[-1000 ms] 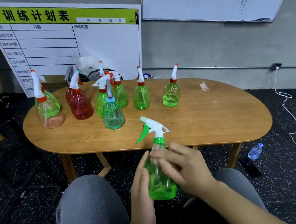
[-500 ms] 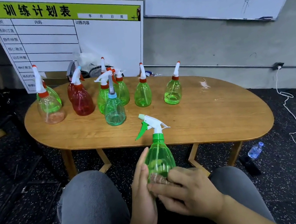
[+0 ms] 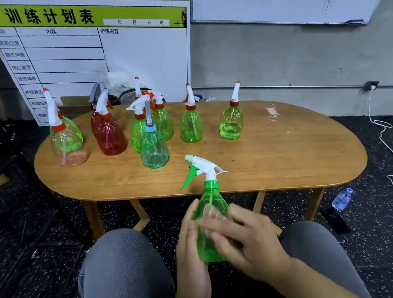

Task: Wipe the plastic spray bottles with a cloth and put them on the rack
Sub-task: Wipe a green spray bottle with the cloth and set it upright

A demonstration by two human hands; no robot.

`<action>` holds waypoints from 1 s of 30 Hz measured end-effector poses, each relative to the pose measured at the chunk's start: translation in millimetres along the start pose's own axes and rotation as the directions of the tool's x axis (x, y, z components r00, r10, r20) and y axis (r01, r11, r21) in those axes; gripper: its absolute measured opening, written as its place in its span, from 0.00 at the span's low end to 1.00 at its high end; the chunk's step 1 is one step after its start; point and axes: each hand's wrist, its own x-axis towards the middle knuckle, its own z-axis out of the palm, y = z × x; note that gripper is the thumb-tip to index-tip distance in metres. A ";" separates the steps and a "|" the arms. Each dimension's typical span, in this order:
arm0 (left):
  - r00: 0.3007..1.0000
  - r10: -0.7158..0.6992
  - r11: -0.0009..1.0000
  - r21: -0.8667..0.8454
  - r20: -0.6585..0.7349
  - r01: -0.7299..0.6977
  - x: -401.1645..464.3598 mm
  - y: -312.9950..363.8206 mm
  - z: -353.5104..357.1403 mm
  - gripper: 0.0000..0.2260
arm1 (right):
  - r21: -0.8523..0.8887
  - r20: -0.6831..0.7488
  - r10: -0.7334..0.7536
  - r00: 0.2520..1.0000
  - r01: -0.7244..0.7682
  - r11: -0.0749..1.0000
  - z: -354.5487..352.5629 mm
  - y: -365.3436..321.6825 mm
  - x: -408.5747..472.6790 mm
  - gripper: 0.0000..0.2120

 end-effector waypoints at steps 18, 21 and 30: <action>0.994 0.034 0.993 0.109 0.105 -0.045 -4.7 -3.0 -0.9 0.40 | 0.233 -0.034 0.297 0.954 -0.282 0.931 -3.0 32.7 26.2 0.13; 0.993 0.046 0.998 0.030 0.108 -0.049 -3.5 -5.4 1.1 0.34 | 0.384 -0.107 0.419 0.902 -0.352 0.854 -5.9 31.5 30.9 0.14; 0.992 0.029 1.000 -0.016 0.120 -0.027 -2.4 -4.4 5.5 0.26 | 0.393 -0.062 0.448 0.892 -0.391 0.833 -8.2 24.5 37.1 0.12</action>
